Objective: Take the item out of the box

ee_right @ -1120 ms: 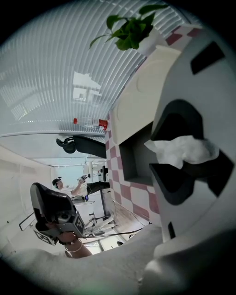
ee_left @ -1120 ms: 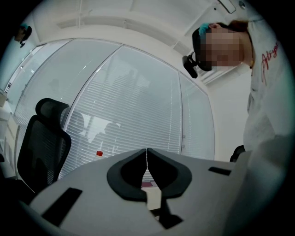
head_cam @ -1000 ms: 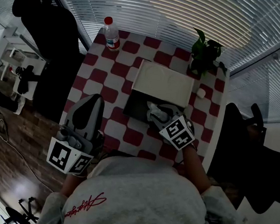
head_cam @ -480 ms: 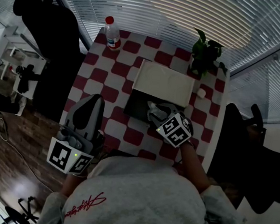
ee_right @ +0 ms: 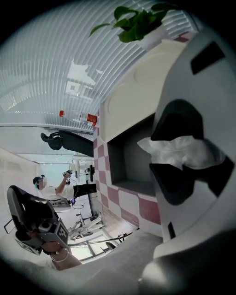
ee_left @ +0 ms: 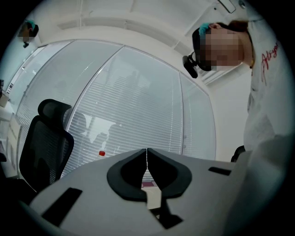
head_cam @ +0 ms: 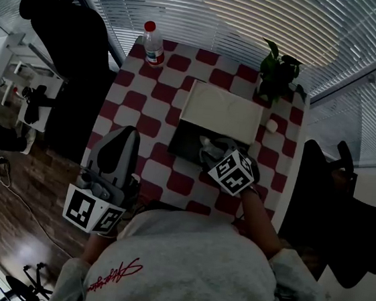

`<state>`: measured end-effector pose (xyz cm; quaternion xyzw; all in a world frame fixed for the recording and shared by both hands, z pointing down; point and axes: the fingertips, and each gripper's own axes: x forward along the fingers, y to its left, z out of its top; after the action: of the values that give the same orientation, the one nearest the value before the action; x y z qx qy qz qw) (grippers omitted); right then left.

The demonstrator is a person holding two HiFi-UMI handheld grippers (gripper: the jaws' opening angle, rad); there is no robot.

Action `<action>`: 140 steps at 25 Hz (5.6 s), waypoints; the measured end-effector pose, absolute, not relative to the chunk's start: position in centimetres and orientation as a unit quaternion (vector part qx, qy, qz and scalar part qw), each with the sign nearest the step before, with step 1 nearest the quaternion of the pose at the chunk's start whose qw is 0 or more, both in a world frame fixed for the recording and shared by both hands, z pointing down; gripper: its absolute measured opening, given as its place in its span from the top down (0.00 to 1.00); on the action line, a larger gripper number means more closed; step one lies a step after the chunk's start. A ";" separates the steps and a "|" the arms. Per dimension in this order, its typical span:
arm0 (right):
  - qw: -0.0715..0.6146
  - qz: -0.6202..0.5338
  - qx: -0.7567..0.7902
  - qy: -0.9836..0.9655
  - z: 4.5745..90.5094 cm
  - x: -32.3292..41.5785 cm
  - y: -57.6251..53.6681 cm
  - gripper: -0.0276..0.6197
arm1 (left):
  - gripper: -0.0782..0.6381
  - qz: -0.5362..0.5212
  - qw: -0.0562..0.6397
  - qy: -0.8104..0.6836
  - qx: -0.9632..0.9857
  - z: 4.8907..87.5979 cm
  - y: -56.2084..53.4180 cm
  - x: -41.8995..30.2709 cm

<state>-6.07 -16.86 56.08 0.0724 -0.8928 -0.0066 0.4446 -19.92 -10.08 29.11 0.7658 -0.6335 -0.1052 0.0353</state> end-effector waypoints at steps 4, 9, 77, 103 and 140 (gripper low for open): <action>0.453 -0.008 0.071 -0.889 56.4 -6.1 -17.0 0.71 | 0.87 -0.106 0.036 -0.633 0.766 29.2 -10.2 -20.0; 0.465 -0.011 0.070 -0.883 56.9 -6.1 -16.9 0.73 | 0.87 -0.105 0.038 -0.632 0.767 29.4 -10.1 -20.1; 0.496 -0.005 0.068 -0.866 58.0 -6.2 -16.6 0.89 | 0.87 -0.108 0.039 -0.611 0.783 29.1 -11.2 -19.2; 0.469 -0.001 0.083 -0.879 57.2 -6.4 -16.6 0.91 | 0.87 -0.103 0.039 -0.597 0.795 29.0 -12.1 -18.8; 0.392 0.026 0.125 -0.911 54.1 -6.5 -17.4 0.92 | 0.87 -0.101 0.040 -0.590 0.800 28.9 -12.4 -18.2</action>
<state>-6.53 -17.38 54.13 0.1252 -0.9109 0.0257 0.3923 -18.20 -12.42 28.94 0.8003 -0.5897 -0.1013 0.0398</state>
